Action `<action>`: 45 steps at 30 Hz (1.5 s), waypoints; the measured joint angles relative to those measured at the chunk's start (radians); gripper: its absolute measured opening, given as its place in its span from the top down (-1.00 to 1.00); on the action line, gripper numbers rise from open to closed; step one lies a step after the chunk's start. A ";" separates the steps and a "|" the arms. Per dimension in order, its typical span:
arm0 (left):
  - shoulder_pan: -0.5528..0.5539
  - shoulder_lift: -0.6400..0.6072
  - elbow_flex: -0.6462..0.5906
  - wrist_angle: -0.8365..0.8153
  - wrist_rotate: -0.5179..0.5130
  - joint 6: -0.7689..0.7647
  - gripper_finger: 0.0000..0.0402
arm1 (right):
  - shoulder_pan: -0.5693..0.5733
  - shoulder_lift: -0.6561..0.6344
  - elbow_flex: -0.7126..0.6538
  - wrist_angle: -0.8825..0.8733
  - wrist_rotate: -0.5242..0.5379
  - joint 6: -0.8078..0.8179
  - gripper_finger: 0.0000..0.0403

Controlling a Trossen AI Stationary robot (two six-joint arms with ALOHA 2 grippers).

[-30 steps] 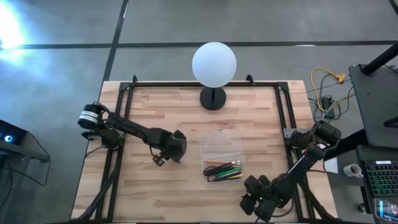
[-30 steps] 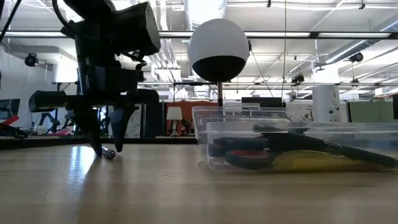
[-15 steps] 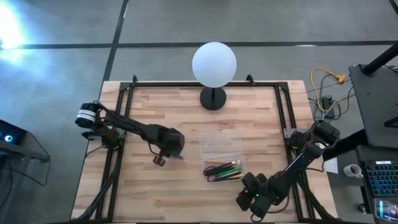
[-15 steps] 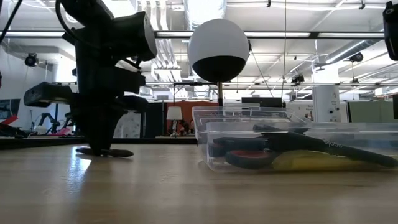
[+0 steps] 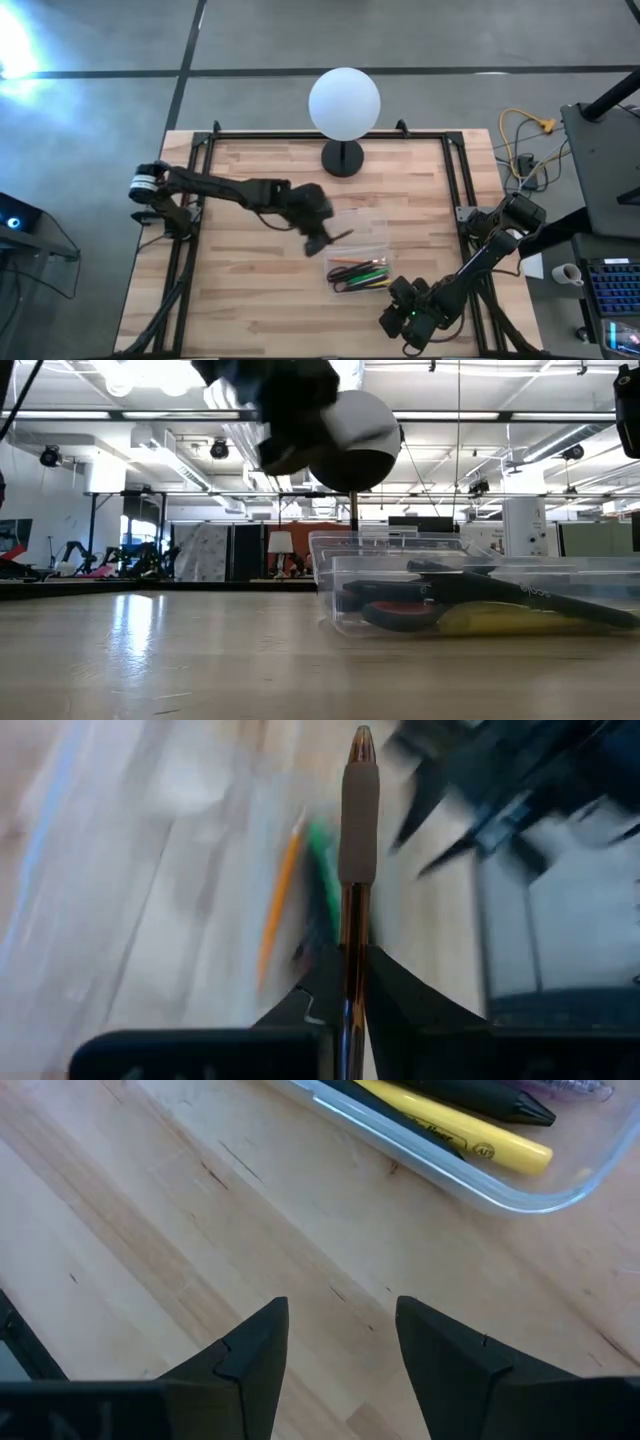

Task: Pick & place school supplies into a supply box
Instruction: Put the brown pen into the transparent supply box, then close the transparent supply box

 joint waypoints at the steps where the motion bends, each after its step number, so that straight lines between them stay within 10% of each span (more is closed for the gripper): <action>1: -0.005 0.023 0.031 0.025 0.000 -0.001 0.97 | 0.000 0.000 0.000 0.000 0.000 0.000 0.12; 8: -0.064 0.322 0.272 0.031 -0.005 -0.029 0.83 | 0.000 0.000 0.000 -0.017 0.001 0.001 0.12; 13: -0.084 0.445 0.468 -0.269 -0.072 0.077 0.48 | 0.007 0.000 0.008 -0.016 0.001 0.001 0.12; 25: 0.012 0.193 0.406 -0.538 -0.585 0.230 0.20 | 0.011 0.000 0.009 -0.013 0.004 -0.047 0.12; 34: 0.339 0.130 0.069 -0.215 -0.314 0.028 0.20 | 0.011 0.000 0.005 -0.009 0.020 0.019 0.12; 45: 0.347 0.184 -0.107 0.075 -0.136 -0.090 0.78 | -0.010 0.020 -0.005 0.028 0.080 0.229 0.25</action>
